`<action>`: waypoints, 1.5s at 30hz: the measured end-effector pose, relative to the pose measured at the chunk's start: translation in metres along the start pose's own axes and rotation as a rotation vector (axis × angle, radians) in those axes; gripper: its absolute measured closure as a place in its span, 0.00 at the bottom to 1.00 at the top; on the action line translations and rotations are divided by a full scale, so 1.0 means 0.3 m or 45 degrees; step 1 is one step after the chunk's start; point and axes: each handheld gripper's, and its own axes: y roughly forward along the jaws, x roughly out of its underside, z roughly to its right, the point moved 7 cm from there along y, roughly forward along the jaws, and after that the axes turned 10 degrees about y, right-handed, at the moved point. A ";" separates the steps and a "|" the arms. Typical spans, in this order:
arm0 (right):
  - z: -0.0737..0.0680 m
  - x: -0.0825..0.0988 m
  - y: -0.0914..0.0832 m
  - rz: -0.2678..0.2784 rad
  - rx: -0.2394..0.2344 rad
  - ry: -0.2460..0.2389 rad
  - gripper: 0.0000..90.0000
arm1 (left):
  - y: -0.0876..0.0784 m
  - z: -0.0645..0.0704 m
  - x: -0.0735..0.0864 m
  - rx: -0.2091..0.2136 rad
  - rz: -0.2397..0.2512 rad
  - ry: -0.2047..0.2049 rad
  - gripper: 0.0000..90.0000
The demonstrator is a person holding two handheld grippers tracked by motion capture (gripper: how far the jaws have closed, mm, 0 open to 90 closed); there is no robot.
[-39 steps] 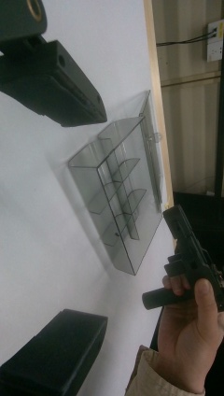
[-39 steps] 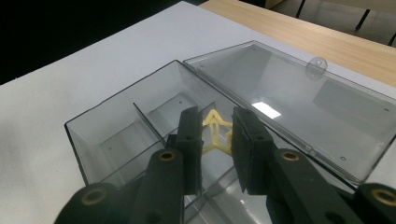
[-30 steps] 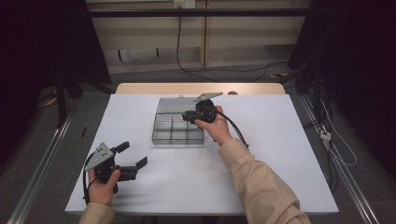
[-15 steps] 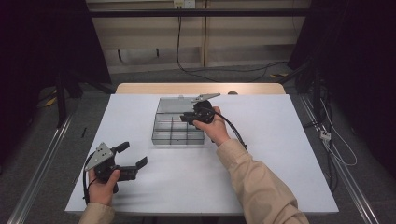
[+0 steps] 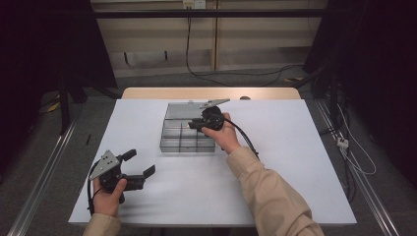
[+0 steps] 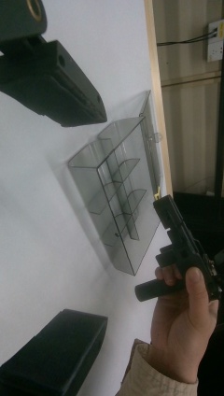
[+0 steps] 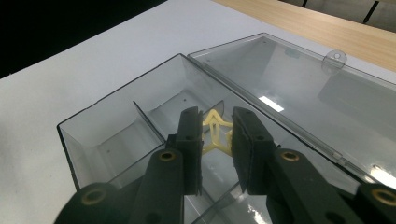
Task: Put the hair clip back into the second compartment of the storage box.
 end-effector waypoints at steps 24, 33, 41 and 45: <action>-0.001 0.022 0.048 -0.048 0.049 -0.038 0.73 | 0.001 0.001 0.001 0.003 -0.005 0.004 0.04; -0.013 0.011 0.020 -0.032 0.032 -0.017 0.61 | -0.002 -0.003 0.003 -0.002 -0.006 -0.001 0.04; -0.021 0.026 -0.025 -0.023 0.028 0.017 0.36 | -0.003 -0.004 0.003 -0.002 -0.007 -0.002 0.04; -0.025 0.036 -0.064 -0.016 0.038 0.022 0.27 | -0.005 -0.006 -0.001 -0.009 -0.001 -0.008 0.04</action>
